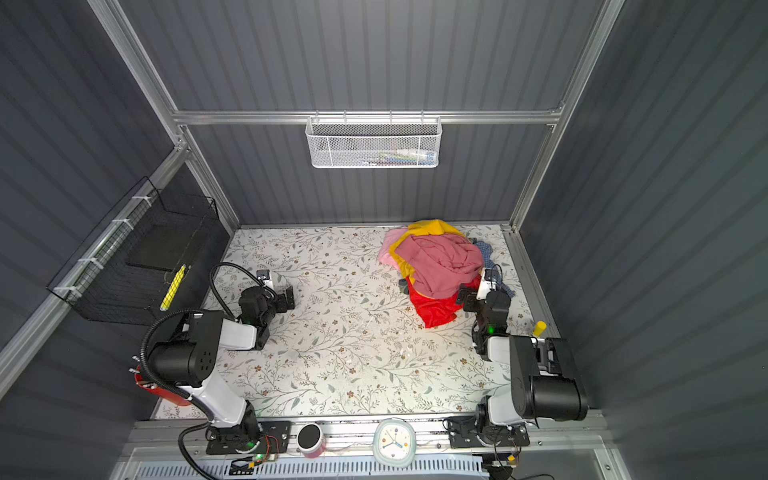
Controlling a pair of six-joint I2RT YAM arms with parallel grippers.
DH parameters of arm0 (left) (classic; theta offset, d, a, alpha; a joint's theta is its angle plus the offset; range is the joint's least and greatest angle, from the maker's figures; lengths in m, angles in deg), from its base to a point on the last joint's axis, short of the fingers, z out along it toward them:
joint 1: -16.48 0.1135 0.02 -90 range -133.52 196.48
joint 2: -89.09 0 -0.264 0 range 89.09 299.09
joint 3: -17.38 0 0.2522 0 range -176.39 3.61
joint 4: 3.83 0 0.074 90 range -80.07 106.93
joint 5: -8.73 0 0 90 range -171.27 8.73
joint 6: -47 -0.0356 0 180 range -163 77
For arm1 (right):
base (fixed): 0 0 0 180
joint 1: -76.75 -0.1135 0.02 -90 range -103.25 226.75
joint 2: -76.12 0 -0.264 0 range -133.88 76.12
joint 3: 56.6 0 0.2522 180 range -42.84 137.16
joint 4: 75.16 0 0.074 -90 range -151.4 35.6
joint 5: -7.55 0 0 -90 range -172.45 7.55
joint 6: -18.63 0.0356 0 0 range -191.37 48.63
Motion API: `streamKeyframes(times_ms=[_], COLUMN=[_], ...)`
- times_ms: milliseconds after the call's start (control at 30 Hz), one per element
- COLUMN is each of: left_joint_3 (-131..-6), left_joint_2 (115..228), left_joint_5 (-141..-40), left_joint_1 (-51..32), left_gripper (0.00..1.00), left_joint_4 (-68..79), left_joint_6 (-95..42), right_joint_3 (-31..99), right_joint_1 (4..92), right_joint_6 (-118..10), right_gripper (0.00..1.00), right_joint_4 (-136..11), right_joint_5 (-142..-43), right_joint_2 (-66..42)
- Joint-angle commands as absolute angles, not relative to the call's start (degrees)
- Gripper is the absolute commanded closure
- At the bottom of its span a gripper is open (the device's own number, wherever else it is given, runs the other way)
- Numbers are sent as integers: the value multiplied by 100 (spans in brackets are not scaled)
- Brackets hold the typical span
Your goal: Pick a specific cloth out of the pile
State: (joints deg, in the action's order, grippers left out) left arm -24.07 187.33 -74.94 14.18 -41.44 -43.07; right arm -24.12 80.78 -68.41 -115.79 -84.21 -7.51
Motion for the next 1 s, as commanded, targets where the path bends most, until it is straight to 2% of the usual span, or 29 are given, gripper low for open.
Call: streamKeyframes(times_ms=[0, 967], left_joint_3=[-2381, -2414], left_joint_2=[18746, 18761], left_joint_5=[-7532, -7521], left_joint_1=[1393, 1349], left_gripper=[0, 0], left_joint_4=[-4155, -4104], left_joint_6=[-4418, -4432], right_joint_3=[-2403, -2370], right_joint_1=[8069, 8105], right_joint_6=[-6843, -6824], right_gripper=[1, 1], right_joint_4=[-11699, -11651], right_joint_5=[-8422, -8494], right_joint_2=[-753, -755])
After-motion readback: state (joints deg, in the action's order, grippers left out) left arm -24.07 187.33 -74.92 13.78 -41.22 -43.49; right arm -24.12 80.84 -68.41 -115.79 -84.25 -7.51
